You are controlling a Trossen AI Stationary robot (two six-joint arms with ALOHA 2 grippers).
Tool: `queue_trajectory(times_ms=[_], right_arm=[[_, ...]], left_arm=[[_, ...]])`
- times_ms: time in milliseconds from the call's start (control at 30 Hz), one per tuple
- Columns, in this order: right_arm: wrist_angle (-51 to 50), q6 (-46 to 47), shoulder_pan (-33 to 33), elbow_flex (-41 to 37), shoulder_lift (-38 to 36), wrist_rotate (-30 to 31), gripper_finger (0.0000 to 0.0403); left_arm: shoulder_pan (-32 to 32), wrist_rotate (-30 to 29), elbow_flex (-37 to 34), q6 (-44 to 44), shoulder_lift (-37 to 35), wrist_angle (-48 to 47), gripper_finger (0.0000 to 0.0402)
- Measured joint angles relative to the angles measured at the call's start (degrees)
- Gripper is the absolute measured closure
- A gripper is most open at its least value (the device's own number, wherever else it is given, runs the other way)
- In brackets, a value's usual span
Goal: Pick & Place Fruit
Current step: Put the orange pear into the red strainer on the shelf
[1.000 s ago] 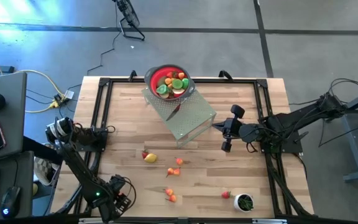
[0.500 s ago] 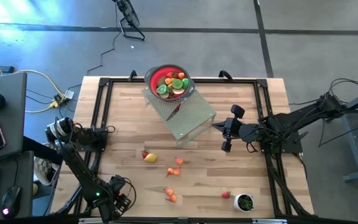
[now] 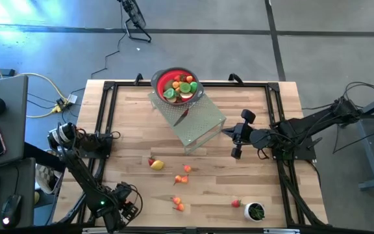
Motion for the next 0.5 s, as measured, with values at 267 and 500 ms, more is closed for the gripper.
queue_trajectory(times_ms=[267,500], right_arm=[[1.09,0.00,0.00,0.00,0.00,0.00,0.0400],[1.08,0.00,0.00,0.00,0.00,0.00,0.0400]], left_arm=[[0.00,0.00,0.02,0.00,0.00,0.02,0.0153],[0.00,0.00,0.02,0.02,0.00,0.00,0.0153]])
